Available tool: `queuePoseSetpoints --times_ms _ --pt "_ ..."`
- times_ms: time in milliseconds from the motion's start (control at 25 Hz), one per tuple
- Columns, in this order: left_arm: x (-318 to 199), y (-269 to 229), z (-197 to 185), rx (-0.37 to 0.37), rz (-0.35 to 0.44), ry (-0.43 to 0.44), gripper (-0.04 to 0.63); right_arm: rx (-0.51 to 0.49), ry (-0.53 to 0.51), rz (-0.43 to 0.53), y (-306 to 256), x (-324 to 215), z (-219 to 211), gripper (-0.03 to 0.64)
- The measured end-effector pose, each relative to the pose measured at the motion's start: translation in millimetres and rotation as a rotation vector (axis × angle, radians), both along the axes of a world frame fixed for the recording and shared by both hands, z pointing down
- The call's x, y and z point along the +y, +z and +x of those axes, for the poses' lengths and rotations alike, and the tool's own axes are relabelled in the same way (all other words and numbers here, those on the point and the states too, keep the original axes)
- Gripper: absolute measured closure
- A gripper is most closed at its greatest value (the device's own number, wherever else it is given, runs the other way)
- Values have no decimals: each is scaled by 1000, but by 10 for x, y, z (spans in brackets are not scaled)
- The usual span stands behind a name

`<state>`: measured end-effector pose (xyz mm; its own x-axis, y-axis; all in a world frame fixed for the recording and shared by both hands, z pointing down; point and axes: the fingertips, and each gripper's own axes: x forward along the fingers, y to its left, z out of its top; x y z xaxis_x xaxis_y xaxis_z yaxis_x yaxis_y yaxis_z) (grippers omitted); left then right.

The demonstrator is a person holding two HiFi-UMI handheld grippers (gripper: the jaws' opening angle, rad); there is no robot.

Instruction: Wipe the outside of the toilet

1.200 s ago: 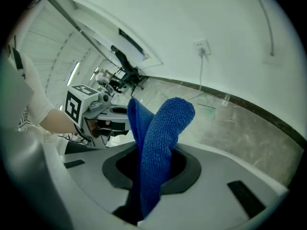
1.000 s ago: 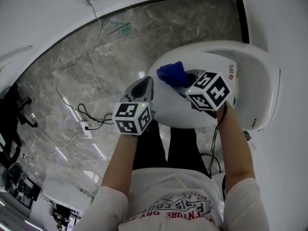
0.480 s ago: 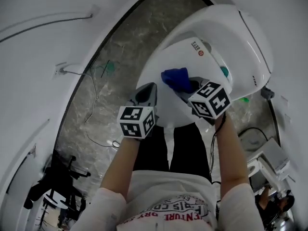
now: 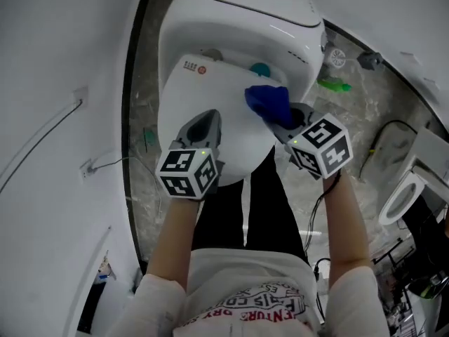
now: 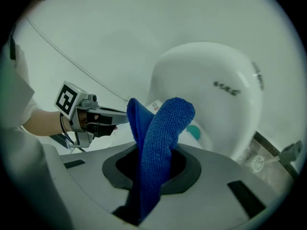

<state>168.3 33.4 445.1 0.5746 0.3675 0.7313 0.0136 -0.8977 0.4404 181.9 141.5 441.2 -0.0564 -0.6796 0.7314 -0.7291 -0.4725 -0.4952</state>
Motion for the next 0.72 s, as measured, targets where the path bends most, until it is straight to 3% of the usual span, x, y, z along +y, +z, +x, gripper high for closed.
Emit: queuePoseSetpoints --times_ms 280,560,720 --pt "794 -151 609 46 40 132 589 100 328 50 -298 1187 652 545" --pt "1277 -186 1103 66 83 168 589 199 410 31 -199 1708 1329 545" --pt "1376 -121 1155 50 102 162 589 323 396 -3 -92 1697 1760 545"
